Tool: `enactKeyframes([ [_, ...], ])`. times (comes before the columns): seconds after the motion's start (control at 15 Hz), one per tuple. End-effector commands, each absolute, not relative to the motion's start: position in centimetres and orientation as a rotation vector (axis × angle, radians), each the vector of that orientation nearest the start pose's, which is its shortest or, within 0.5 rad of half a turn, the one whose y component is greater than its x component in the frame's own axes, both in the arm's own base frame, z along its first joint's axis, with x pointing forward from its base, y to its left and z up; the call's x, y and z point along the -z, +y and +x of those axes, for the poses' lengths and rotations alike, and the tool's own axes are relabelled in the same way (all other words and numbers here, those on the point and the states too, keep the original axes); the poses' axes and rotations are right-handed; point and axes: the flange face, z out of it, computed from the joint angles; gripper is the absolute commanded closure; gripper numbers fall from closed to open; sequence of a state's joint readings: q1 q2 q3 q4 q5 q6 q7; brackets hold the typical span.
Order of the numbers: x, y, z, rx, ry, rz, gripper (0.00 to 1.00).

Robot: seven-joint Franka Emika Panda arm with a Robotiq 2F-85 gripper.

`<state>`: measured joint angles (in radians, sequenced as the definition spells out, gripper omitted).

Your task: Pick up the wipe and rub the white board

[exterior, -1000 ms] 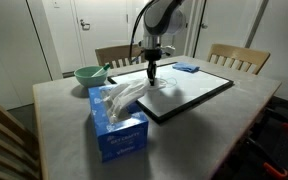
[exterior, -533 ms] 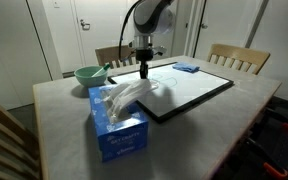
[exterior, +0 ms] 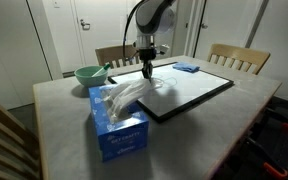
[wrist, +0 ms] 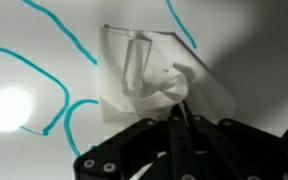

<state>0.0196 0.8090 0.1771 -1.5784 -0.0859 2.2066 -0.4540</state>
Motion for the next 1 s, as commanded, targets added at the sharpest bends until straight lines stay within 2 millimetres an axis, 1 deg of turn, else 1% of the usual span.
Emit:
enactKeyframes([
  [0.0, -10.4, 6.8, 64.3, -0.336, -0.846, -2.983, 1.00],
  [0.2, -10.1, 4.3, 63.6, -0.369, -0.741, -3.048, 1.00],
  [0.27, -10.0, 3.8, 63.5, -0.377, -0.722, -3.058, 1.00],
  [0.4, -10.0, 3.9, 63.8, -0.378, -0.718, -3.052, 1.00],
  [0.6, -10.1, 5.9, 64.6, -0.331, -0.781, -2.995, 1.00],
  [0.8, -10.0, 9.3, 65.0, -0.303, -0.928, -2.896, 1.00],
  [0.93, -10.0, 11.9, 65.1, -0.281, -1.034, -2.823, 1.00],
])
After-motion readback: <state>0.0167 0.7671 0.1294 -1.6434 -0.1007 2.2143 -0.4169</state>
